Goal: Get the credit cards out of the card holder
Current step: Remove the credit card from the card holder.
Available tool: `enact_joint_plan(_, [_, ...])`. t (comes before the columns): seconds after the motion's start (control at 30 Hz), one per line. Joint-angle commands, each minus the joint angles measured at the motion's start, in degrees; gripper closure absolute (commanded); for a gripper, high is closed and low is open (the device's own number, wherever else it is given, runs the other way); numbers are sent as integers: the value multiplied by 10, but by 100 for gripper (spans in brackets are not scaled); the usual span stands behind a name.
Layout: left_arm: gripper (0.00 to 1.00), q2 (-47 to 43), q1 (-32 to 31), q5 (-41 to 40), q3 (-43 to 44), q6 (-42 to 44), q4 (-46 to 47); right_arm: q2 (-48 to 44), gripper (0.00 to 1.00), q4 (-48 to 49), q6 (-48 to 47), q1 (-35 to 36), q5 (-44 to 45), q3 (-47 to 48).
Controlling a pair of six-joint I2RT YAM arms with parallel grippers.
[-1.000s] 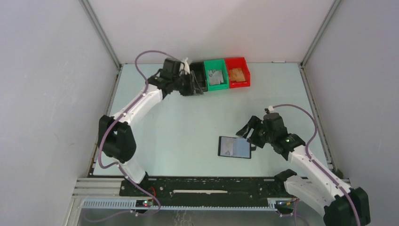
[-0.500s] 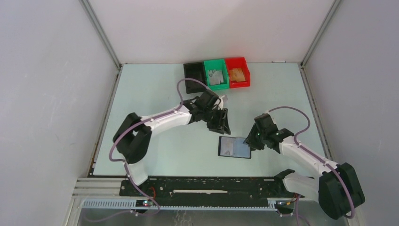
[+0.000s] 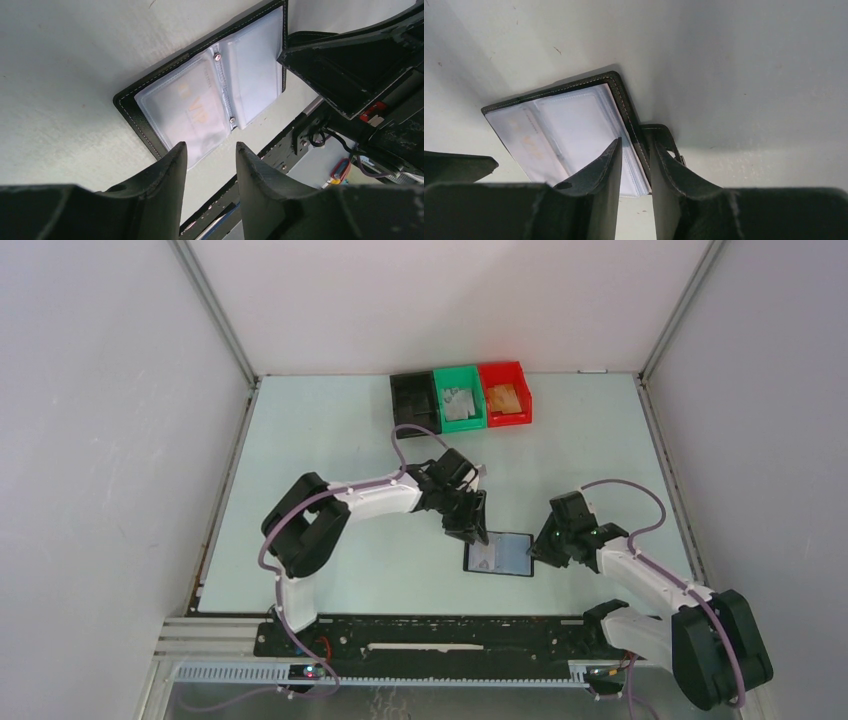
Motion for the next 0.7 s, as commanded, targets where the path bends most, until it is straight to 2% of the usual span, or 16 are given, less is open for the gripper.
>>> enact_joint_plan(0.0, [54,13,-4,-4,0,-9,-1,17,64,37,-4,-14,-5,-20])
enact_joint_plan(0.33, [54,26,-12,-49,2,0,-24,28,64,53,-6,-19,-19,-23])
enact_joint_plan(0.67, [55,36,-23,-4,19,-6,-1,27,65,52,-5,-18,-20,-23])
